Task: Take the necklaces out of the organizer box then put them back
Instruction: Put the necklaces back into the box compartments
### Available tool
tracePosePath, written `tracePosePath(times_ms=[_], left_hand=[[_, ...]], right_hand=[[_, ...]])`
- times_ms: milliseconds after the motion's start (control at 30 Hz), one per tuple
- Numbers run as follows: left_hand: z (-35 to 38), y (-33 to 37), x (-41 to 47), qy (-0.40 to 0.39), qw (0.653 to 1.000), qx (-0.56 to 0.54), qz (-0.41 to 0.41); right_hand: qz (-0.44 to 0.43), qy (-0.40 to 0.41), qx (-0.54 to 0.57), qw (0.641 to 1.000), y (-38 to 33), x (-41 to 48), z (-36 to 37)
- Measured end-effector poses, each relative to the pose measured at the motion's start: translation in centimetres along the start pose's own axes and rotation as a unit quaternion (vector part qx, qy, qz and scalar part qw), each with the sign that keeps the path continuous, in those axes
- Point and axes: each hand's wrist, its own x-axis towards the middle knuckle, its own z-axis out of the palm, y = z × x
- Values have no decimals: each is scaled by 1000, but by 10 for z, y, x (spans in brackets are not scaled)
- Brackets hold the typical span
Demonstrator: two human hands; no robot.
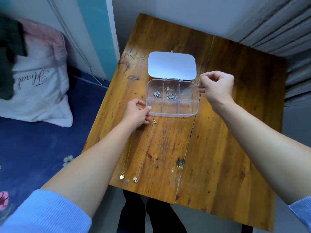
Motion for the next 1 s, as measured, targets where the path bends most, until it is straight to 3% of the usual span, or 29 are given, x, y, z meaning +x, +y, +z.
tracePosePath(times_ms=[267,567,1000], left_hand=[[1,0,0,-4,1000,-11,2],[1,1,-2,-2,1000,-11,0],[0,0,0,-2,1000,-1,-4]], right_hand=[[-45,55,23,997,-16,0,-4],[-88,54,39,994,-31,-12,-9],[60,-34,-70,995,22,10,11]])
